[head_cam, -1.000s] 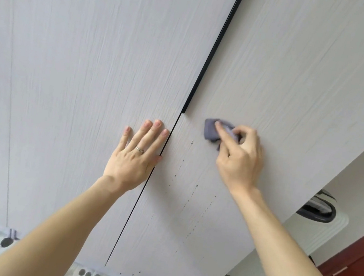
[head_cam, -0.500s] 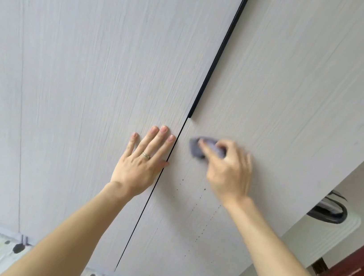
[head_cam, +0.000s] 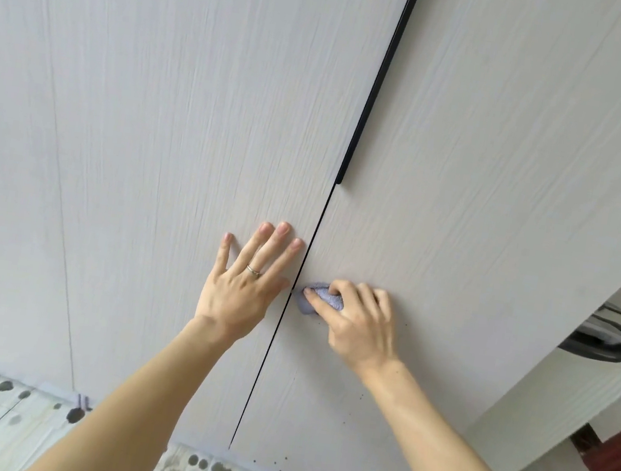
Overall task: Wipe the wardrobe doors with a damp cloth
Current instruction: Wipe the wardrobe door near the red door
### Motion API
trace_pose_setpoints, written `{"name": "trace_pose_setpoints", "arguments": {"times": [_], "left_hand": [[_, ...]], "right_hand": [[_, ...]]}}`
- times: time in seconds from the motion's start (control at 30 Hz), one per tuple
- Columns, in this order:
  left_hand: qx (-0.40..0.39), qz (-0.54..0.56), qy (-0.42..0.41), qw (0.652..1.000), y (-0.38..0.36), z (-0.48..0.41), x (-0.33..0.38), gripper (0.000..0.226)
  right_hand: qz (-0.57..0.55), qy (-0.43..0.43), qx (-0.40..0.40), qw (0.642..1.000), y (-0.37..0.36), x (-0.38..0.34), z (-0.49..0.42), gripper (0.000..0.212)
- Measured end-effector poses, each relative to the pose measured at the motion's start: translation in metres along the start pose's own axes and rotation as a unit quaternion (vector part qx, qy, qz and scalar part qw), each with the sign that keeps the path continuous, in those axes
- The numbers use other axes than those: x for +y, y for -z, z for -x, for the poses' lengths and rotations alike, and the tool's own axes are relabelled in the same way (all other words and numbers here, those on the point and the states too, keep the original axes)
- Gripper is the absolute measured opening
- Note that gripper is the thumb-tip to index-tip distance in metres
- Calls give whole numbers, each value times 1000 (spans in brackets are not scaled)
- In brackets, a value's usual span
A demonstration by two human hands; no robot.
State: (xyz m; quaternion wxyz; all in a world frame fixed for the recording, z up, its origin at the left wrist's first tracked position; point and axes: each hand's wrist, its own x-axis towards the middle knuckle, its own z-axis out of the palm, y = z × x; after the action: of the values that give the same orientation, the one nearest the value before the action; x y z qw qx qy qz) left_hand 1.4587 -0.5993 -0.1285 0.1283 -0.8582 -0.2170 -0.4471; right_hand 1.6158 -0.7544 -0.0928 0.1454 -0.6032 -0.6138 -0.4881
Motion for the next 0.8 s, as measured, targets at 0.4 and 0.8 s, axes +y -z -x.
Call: {"name": "trace_pose_setpoints", "arguments": {"times": [0.4, 0.8], "left_hand": [[-24, 25, 42, 999, -7, 9, 9, 70], [-26, -6, -37, 999, -7, -2, 24, 66]], "right_hand": [[1, -108, 131, 985, 6, 25, 4, 34], [27, -201, 146, 968, 53, 95, 8, 41]]}}
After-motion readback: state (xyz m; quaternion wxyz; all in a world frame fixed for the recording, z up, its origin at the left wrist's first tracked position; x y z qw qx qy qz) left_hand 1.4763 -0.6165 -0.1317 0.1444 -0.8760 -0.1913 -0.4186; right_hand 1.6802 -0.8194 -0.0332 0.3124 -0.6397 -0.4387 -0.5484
